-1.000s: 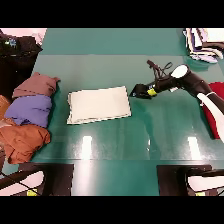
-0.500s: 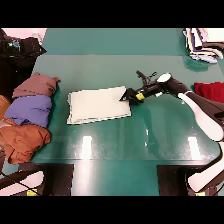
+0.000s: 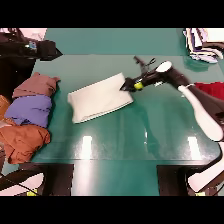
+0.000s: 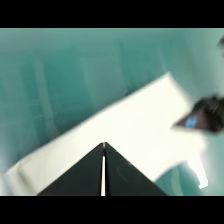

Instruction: Fold the shirts.

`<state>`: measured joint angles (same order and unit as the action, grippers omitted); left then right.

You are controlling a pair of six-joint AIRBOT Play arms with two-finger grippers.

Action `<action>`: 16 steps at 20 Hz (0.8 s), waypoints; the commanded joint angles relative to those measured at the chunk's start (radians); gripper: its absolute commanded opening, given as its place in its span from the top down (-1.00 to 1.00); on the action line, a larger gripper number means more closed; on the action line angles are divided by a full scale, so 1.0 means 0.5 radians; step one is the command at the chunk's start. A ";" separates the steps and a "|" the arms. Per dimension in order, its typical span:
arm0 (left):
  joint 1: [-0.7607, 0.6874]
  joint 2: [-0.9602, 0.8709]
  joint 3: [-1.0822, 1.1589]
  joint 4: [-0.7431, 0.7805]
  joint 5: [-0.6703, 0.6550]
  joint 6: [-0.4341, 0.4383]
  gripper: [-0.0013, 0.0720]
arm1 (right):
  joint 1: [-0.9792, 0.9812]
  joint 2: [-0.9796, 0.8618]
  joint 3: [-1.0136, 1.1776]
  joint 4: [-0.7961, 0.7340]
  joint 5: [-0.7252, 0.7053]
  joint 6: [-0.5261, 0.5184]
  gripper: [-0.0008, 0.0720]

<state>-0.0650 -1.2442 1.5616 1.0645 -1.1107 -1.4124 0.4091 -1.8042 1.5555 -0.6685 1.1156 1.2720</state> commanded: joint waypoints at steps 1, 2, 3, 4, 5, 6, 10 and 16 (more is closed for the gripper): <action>-0.168 -0.001 -0.001 0.018 0.037 -0.013 0.91 | -0.344 0.259 0.018 -0.231 -0.003 0.060 0.92; -0.196 0.000 -0.001 0.018 0.037 -0.028 0.91 | -0.489 0.337 0.018 -0.278 -0.004 0.112 0.92; -0.220 -0.001 -0.001 0.017 0.040 -0.049 0.91 | -0.654 0.421 0.018 -0.336 -0.011 0.167 0.92; -0.238 -0.001 -0.001 0.017 0.049 -0.056 0.91 | -0.822 0.497 0.018 -0.400 -0.022 0.204 0.92; -0.257 -0.001 -0.001 0.018 0.067 -0.056 0.91 | -0.979 0.557 0.018 -0.441 -0.031 0.220 0.92; -0.277 -0.001 -0.001 0.018 0.095 -0.057 0.91 | -1.136 0.602 0.018 -0.451 -0.034 0.222 0.92; -0.346 -0.001 -0.001 0.015 0.216 -0.069 0.91 | -1.710 0.665 0.018 -0.443 -0.024 0.223 0.92; -0.365 -0.001 -0.001 0.010 0.307 -0.117 0.91 | -2.025 0.638 0.037 -0.404 -0.095 0.222 0.92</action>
<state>-0.2420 -1.2442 1.5616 1.0710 -0.9802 -1.4635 -0.5301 -1.4872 1.5665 -0.8825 1.0939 1.3815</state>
